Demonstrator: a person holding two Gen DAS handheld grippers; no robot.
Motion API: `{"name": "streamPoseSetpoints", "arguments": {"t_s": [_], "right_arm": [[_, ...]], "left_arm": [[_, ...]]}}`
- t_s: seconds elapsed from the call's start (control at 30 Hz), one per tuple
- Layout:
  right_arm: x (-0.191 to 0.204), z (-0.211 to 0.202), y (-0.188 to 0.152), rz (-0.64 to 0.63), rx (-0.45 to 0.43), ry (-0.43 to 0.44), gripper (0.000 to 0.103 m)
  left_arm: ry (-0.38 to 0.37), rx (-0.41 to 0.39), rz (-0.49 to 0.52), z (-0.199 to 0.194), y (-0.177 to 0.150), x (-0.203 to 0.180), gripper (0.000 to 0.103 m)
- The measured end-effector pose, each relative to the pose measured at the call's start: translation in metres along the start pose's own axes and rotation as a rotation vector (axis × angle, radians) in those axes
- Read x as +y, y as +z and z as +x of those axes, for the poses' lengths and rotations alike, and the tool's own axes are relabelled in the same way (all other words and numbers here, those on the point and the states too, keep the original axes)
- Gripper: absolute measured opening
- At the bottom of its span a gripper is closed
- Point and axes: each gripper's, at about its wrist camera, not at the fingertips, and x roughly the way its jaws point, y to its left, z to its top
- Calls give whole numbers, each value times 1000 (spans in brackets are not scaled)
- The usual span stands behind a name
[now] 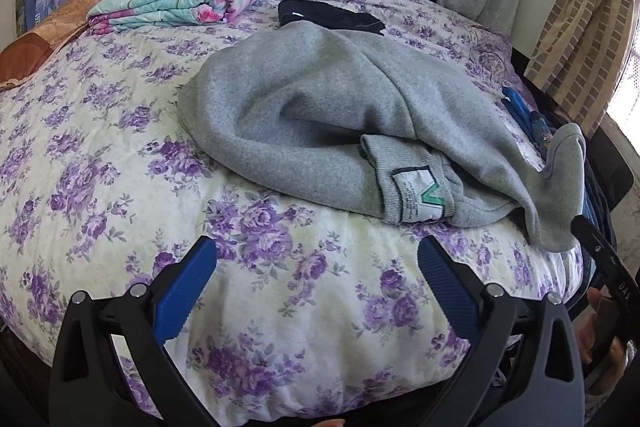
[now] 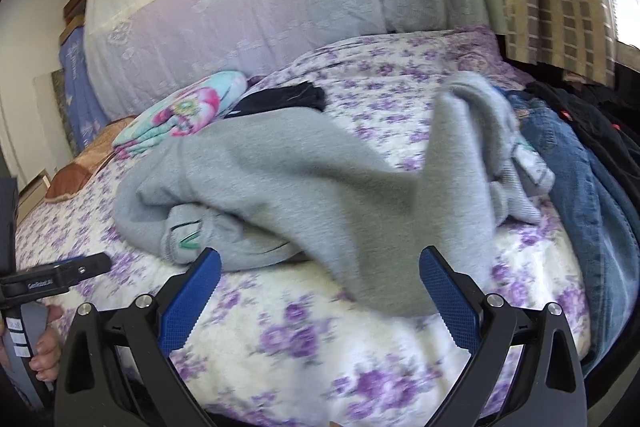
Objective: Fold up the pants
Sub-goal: 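Grasp the grey sweatpants leg cuff with the right gripper and lift it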
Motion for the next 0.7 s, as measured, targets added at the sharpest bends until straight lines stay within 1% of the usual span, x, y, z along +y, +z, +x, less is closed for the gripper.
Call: {"name": "streamPoseSetpoints", "arguments": {"t_s": [0.1, 0.23, 0.3, 0.37, 0.43, 0.47, 0.5, 0.53, 0.57, 0.6, 0.63, 0.67, 0.7], "right_arm": [[-30, -2, 6, 75, -31, -30, 99], [-70, 2, 13, 195, -45, -53, 99], [-84, 10, 13, 258, -18, -31, 99], [-95, 27, 11, 327, 45, 25, 99], [-103, 46, 4, 396, 117, 56, 99], [-106, 55, -1, 426, 139, 72, 99], [-105, 58, -4, 431, 137, 80, 100], [-103, 60, -4, 408, 117, 82, 100], [-98, 59, -2, 370, 91, 99, 91], [-95, 61, 3, 337, 76, 137, 66], [-95, 62, 6, 334, 70, 162, 56], [-100, 64, 11, 357, 59, 183, 38], [-105, 64, 17, 386, 43, 205, 28]], "left_arm": [[10, 13, -44, 7, 6, 17, 98], [38, 27, -103, 16, 13, 40, 98], [45, 36, -125, 21, 18, 51, 98], [42, 44, -144, 28, 24, 60, 98], [36, 49, -150, 35, 30, 65, 98], [39, 49, -145, 37, 34, 65, 98], [42, 48, -136, 40, 38, 64, 98], [44, 45, -125, 43, 42, 64, 98], [46, 45, -115, 45, 45, 63, 99], [50, 47, -106, 50, 50, 62, 98], [53, 51, -102, 54, 54, 62, 98], [55, 58, -103, 59, 57, 63, 99], [54, 65, -106, 63, 60, 64, 98]]}}
